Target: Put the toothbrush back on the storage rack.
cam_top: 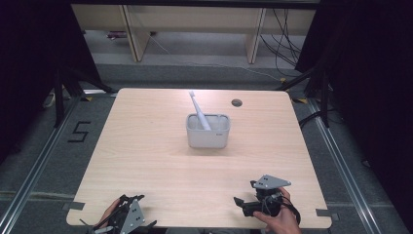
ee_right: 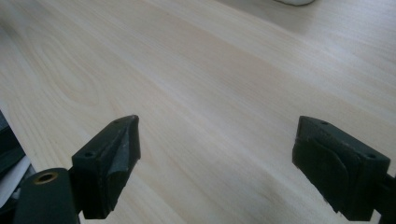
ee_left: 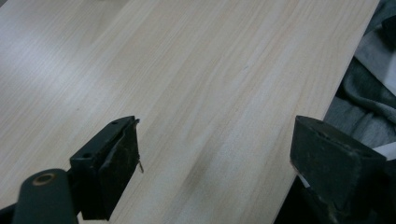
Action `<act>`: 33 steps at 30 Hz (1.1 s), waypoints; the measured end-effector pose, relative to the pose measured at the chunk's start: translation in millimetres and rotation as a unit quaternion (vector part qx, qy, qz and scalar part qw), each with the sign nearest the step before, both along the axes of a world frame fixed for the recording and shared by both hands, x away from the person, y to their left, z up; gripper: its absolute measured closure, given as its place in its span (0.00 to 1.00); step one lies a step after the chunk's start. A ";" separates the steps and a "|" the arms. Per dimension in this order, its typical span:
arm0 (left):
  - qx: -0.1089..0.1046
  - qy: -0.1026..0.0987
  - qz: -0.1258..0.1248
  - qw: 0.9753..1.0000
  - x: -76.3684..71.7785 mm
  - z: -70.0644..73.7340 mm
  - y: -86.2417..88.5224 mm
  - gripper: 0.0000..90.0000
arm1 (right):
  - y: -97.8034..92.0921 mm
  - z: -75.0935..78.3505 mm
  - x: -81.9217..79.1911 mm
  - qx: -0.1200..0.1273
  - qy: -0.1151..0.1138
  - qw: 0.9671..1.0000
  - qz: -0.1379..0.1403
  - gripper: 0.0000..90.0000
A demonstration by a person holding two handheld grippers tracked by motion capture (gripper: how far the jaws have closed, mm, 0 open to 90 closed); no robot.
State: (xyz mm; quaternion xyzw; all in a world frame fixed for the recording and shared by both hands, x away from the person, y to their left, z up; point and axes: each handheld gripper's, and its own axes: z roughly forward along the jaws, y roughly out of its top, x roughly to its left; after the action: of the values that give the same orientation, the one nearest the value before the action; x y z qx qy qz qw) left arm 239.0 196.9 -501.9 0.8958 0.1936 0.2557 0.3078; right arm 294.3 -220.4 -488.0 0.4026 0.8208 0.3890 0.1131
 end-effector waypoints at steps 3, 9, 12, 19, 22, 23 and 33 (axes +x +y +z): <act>0.001 -0.002 0.001 1.000 0.2 -0.2 0.2 0.17 | -2.9 -2.1 -0.4 -0.007 -0.017 1.000 0.011 0.18; -0.001 -0.006 0.005 1.000 0.5 -0.6 0.1 0.17 | -6.2 -5.4 -6.6 -0.010 -0.007 1.000 0.022 0.18; 0.002 -0.002 0.002 1.000 0.3 -0.1 0.2 0.17 | -8.2 -6.8 -9.8 -0.018 -0.007 1.000 0.021 0.18; 0.001 0.003 -0.001 1.000 0.6 0.0 0.5 0.17 | -10.5 -6.5 -18.5 -0.018 0.004 1.000 0.012 0.18; 0.001 -0.002 0.002 1.000 0.3 -0.4 0.1 0.17 | -10.9 -8.5 -19.8 -0.024 -0.002 1.000 0.017 0.18; 0.001 -0.002 0.002 1.000 0.3 -0.4 0.2 0.17 | -11.6 -8.7 -19.0 -0.027 -0.005 0.999 0.027 0.18; 0.003 -0.001 -0.001 1.000 0.3 -0.7 -0.2 0.17 | -11.4 -9.1 -19.9 -0.029 -0.006 0.999 0.028 0.18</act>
State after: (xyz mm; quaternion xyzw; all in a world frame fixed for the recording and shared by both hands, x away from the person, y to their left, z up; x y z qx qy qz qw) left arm 239.3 196.7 -502.6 0.8966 0.1919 0.2572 0.3050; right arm 274.4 -231.7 -497.1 0.3733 0.8421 0.3706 0.1189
